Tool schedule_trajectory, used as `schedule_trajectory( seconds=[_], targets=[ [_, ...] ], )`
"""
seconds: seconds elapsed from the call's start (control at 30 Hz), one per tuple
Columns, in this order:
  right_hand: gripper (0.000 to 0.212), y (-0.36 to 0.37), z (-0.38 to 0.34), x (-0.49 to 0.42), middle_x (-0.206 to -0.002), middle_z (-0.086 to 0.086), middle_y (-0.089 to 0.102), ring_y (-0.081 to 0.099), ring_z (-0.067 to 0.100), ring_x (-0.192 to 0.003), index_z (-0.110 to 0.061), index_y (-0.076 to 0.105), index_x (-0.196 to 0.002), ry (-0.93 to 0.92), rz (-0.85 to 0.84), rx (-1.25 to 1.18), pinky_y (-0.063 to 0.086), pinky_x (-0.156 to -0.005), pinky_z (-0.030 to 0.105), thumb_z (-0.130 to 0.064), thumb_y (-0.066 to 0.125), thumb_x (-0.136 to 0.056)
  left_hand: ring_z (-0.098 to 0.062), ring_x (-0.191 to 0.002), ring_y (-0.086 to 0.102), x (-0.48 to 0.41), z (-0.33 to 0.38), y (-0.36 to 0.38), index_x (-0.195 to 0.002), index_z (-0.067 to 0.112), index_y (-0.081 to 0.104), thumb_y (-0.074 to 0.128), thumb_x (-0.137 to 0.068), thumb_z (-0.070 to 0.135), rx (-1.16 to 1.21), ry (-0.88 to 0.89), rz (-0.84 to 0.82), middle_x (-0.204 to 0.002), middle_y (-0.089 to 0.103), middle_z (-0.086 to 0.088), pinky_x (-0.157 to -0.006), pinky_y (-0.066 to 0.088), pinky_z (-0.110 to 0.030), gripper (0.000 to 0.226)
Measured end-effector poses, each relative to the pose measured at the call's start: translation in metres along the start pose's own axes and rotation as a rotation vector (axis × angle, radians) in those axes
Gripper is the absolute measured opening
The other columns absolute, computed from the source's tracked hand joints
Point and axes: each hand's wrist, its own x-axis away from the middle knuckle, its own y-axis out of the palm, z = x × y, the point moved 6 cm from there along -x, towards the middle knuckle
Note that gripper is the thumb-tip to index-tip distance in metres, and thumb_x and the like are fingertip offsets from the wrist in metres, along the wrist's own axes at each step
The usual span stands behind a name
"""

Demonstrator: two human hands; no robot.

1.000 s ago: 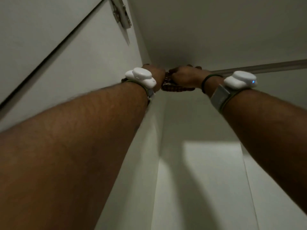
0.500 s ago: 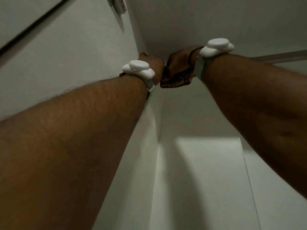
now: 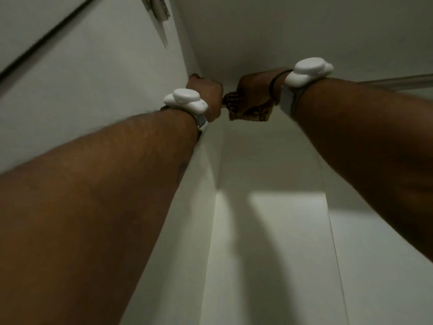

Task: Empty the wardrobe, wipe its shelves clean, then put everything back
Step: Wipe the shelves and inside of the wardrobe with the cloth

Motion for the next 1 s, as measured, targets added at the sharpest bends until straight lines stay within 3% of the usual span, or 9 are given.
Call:
schedule_trajectory(
  seconds=[0.1, 0.23, 0.3, 0.47, 0.57, 0.67, 0.77, 0.83, 1.0],
  targets=[
    [0.026, 0.002, 0.01, 0.004, -0.08, 0.007, 0.076, 0.073, 0.024, -0.071, -0.011, 0.076, -0.086, 0.063, -0.035, 0.021, 0.062, -0.073, 0.037, -0.037, 0.072, -0.089, -0.027, -0.074, 0.056, 0.005, 0.006, -0.004, -0.06, 0.018, 0.041, 0.062, -0.076, 0.014, -0.037, 0.027, 0.077, -0.067, 0.049, -0.002, -0.08, 0.029, -0.033, 0.027],
    [0.025, 0.033, 0.013, 0.005, -0.077, 0.01, 0.063, 0.062, 0.034, -0.068, -0.008, 0.062, -0.098, -0.042, 0.556, 0.381, 0.05, -0.076, 0.044, -0.019, 0.074, -0.079, -0.026, -0.069, 0.049, 0.008, 0.008, -0.002, -0.06, 0.018, 0.039, 0.061, -0.076, 0.015, -0.034, 0.057, 0.091, -0.073, 0.055, -0.005, -0.084, 0.035, -0.035, 0.027],
    [0.032, 0.045, 0.03, 0.01, -0.08, 0.013, 0.063, 0.061, 0.035, -0.068, -0.007, 0.059, -0.1, -0.01, 0.716, 0.538, 0.048, -0.078, 0.046, -0.015, 0.073, -0.072, -0.027, -0.07, 0.048, 0.007, 0.007, -0.005, -0.06, 0.019, 0.037, 0.06, -0.077, 0.016, -0.018, 0.068, 0.128, -0.074, 0.054, -0.006, -0.091, 0.037, -0.036, 0.029],
    [0.025, 0.009, 0.062, 0.031, -0.067, 0.006, 0.073, 0.071, 0.022, -0.057, -0.01, 0.073, -0.081, 0.055, 0.069, -0.054, 0.061, -0.059, 0.035, -0.035, 0.072, -0.085, -0.027, -0.07, 0.049, 0.004, 0.008, 0.001, -0.068, 0.019, 0.048, 0.059, -0.081, 0.018, -0.04, 0.081, 0.123, -0.074, 0.055, -0.005, -0.094, 0.037, -0.036, 0.017],
    [0.026, -0.001, 0.079, 0.039, -0.073, 0.012, 0.075, 0.074, 0.027, -0.063, -0.007, 0.074, -0.082, 0.107, -0.092, -0.151, 0.056, -0.053, 0.029, -0.032, 0.073, -0.088, -0.027, -0.07, 0.049, 0.001, 0.006, 0.001, -0.077, 0.019, 0.056, 0.06, -0.081, 0.02, -0.047, 0.071, 0.112, -0.066, 0.045, -0.002, -0.095, 0.037, -0.037, 0.006],
    [0.022, 0.006, 0.091, 0.036, -0.07, 0.007, 0.074, 0.073, 0.027, -0.065, -0.012, 0.073, -0.084, 0.072, 0.054, -0.097, 0.053, -0.053, 0.028, -0.034, 0.073, -0.085, -0.027, -0.071, 0.049, 0.0, 0.008, 0.003, -0.075, 0.019, 0.055, 0.06, -0.081, 0.021, -0.056, 0.065, 0.108, -0.069, 0.049, -0.003, -0.095, 0.037, -0.037, 0.008],
    [0.031, 0.029, 0.099, 0.044, -0.081, 0.01, 0.066, 0.064, 0.034, -0.069, -0.011, 0.06, -0.101, -0.058, 0.616, 0.272, 0.048, -0.071, 0.04, -0.029, 0.073, -0.08, -0.027, -0.071, 0.049, 0.0, 0.008, 0.003, -0.075, 0.019, 0.055, 0.06, -0.08, 0.02, -0.058, 0.054, 0.112, -0.072, 0.051, -0.004, -0.097, 0.037, -0.037, 0.007],
    [0.04, 0.042, 0.106, 0.049, -0.087, 0.016, 0.062, 0.061, 0.039, -0.074, -0.006, 0.056, -0.108, -0.065, 0.821, 0.408, 0.043, -0.078, 0.046, -0.026, 0.074, -0.078, -0.027, -0.071, 0.048, -0.001, 0.006, -0.001, -0.073, 0.019, 0.054, 0.061, -0.08, 0.02, -0.08, 0.031, 0.109, -0.072, 0.051, -0.004, -0.096, 0.037, -0.037, 0.01],
    [0.028, 0.023, 0.101, 0.056, -0.072, 0.001, 0.058, 0.056, 0.027, -0.061, -0.013, 0.057, -0.099, -0.017, 0.557, 0.198, 0.042, -0.065, 0.034, -0.033, 0.07, -0.083, -0.033, -0.101, 0.06, 0.002, 0.021, 0.0, -0.068, 0.021, 0.044, 0.057, -0.088, 0.02, 0.062, -0.022, -0.042, -0.088, 0.055, -0.006, -0.087, 0.039, -0.036, 0.024]
  ],
)
